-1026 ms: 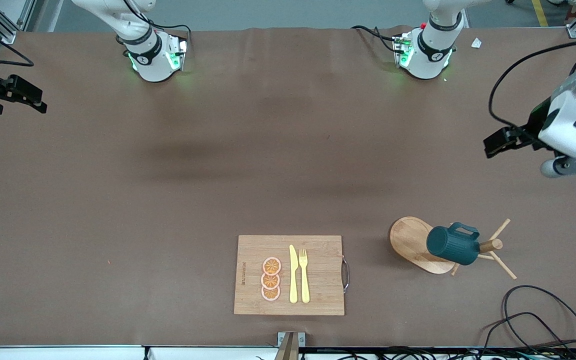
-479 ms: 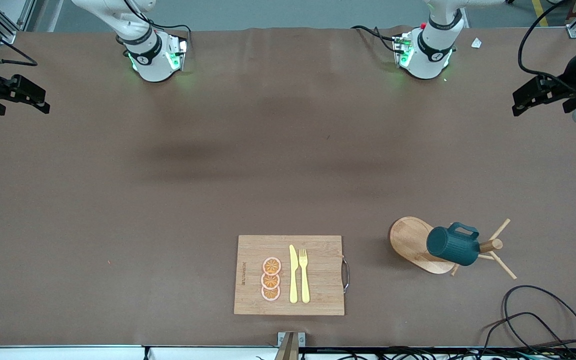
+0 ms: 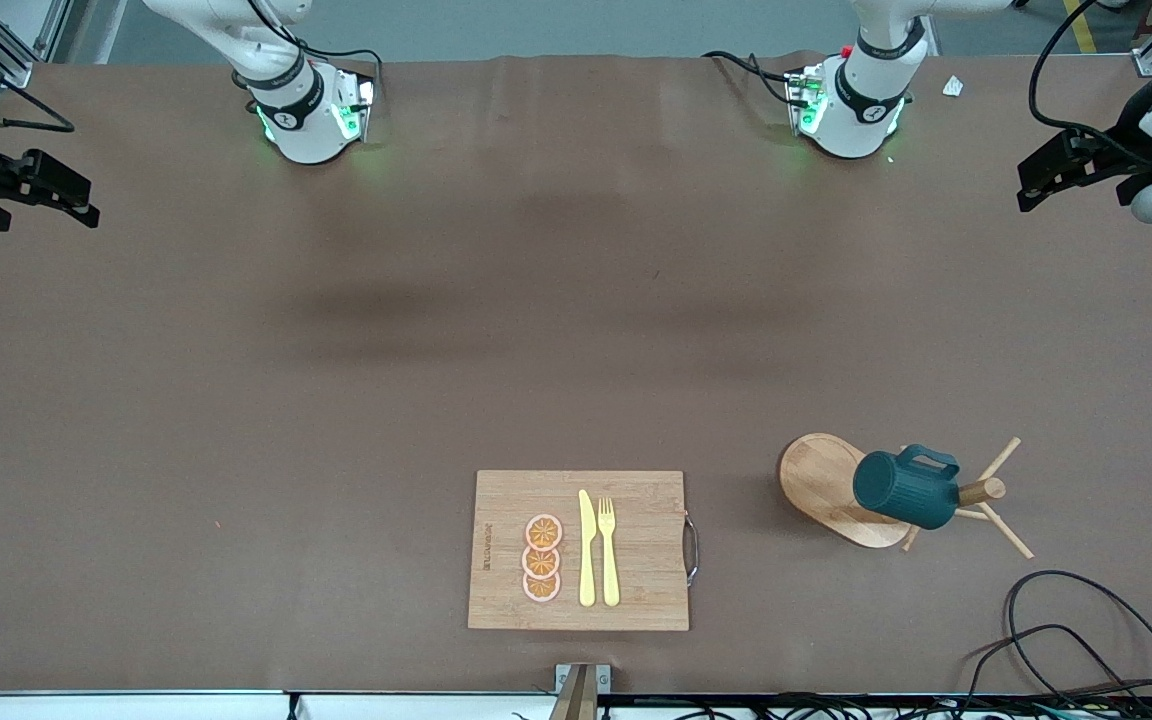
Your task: Pass cup and hang on rack
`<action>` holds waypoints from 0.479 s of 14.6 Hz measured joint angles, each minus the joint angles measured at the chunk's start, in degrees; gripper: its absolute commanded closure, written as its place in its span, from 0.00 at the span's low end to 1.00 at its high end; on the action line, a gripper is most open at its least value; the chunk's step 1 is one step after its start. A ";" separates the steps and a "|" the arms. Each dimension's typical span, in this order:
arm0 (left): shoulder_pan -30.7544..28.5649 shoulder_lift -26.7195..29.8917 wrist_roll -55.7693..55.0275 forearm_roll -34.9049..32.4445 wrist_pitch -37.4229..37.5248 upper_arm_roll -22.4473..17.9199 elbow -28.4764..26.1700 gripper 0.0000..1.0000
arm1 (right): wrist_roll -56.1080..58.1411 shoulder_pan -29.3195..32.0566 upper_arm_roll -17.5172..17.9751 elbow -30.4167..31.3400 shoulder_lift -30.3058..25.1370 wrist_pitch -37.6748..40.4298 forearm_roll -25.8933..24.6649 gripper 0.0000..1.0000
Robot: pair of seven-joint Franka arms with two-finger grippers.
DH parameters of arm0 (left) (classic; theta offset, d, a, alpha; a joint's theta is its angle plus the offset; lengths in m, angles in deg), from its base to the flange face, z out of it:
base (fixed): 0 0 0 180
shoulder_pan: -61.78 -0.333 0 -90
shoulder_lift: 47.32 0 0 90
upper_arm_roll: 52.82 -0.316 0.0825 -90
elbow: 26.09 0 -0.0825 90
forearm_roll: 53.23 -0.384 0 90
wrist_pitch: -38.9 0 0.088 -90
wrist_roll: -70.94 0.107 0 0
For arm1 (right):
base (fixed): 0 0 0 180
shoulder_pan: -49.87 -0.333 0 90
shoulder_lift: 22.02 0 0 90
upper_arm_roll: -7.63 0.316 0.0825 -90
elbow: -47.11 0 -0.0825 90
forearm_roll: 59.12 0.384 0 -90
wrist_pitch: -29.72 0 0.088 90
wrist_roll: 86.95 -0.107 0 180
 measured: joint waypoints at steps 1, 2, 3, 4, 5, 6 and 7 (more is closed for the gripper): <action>0.02 0.00 0.00 0.00 -0.05 0.00 -0.40 0.00 | 0.00 0.00 0.00 0.00 0.00 -0.01 0.00 0.00; 0.10 0.00 0.00 0.03 -0.09 0.05 -0.85 0.00 | 0.00 0.00 0.00 0.00 0.00 -0.03 0.00 0.00; 0.20 0.00 0.00 0.05 -0.18 0.21 -1.27 0.00 | 0.00 0.00 -0.01 0.00 0.00 -0.07 0.00 0.00; 0.31 0.00 0.00 0.05 -0.30 0.39 -1.55 0.00 | 0.00 0.00 -0.04 0.00 0.00 -0.11 0.00 0.00; 0.40 0.00 0.00 0.05 -0.45 0.45 -1.62 0.00 | 0.00 0.00 -0.07 0.00 0.00 -0.11 0.00 0.00; 0.35 0.06 0.00 0.05 -0.68 0.40 -1.61 0.00 | 0.00 0.00 -0.08 0.00 0.00 -0.12 0.00 0.00; 0.23 0.17 0.09 0.05 -0.87 0.25 -1.57 0.00 | 0.00 0.00 -0.09 0.00 0.00 -0.12 0.00 0.00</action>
